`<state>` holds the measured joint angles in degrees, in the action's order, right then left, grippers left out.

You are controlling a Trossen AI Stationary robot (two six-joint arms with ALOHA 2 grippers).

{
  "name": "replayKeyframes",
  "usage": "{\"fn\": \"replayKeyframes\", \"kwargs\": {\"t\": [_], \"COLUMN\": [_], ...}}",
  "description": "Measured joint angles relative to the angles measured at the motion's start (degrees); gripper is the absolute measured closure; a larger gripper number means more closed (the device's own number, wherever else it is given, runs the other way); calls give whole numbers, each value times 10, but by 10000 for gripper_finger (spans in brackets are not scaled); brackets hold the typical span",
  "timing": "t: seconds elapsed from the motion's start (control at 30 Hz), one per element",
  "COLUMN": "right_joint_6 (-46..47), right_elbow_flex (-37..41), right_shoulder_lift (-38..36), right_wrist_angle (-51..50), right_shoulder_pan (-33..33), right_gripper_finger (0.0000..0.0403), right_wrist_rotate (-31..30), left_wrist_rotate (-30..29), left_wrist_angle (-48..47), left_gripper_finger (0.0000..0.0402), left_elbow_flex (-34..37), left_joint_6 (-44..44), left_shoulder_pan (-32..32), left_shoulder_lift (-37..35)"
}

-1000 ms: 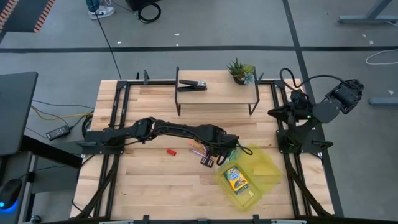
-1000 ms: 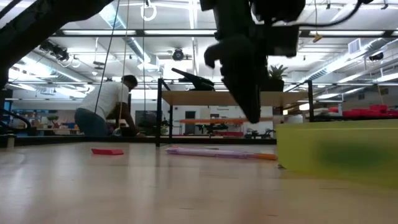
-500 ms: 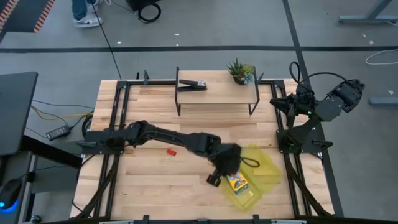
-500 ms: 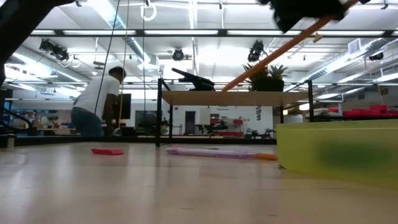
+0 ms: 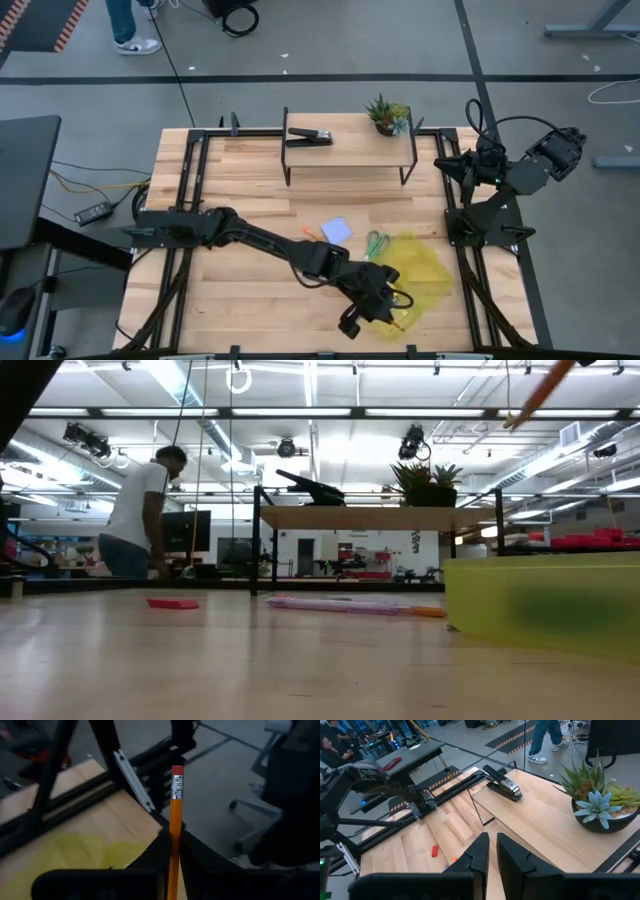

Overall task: Pack school essentials
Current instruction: Put the left orange pencil into the yellow supply box, then put the yellow pencil into the yellow supply box

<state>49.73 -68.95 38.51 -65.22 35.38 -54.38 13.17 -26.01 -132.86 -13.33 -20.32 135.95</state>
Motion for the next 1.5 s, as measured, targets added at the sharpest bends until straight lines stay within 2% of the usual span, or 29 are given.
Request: {"fn": "replayKeyframes", "kwargs": {"t": [0.3, 0.53, 0.93, 1.03, 1.33, 1.5], "right_joint_6": [1, -1, -3, -5, -5, -4], "right_elbow_flex": [0, 0, 0, 0, 0, 0], "right_shoulder_lift": [0, 0, 0, 0, 0, 0], "right_wrist_angle": [0, 0, 0, 0, 0, 0], "right_shoulder_pan": [0, 0, 0, 0, 0, 0], "right_gripper_finger": [361, 361, 361, 361, 361, 361], "right_wrist_rotate": [0, 0, 1, 1, 0, 0], "left_wrist_rotate": [-15, -15, -24, -6, 6, 23], "left_wrist_angle": [53, 24, -29, -43, -61, -72], "left_gripper_finger": [370, 371, 369, 369, 330, 303], "left_elbow_flex": [0, -1, 0, 0, 0, 0], "left_joint_6": [-42, -72, -75, -75, -109, -95], "left_shoulder_pan": [1, 1, 17, 22, 21, 20], "left_shoulder_lift": [52, 65, 88, 94, 96, 96]}}
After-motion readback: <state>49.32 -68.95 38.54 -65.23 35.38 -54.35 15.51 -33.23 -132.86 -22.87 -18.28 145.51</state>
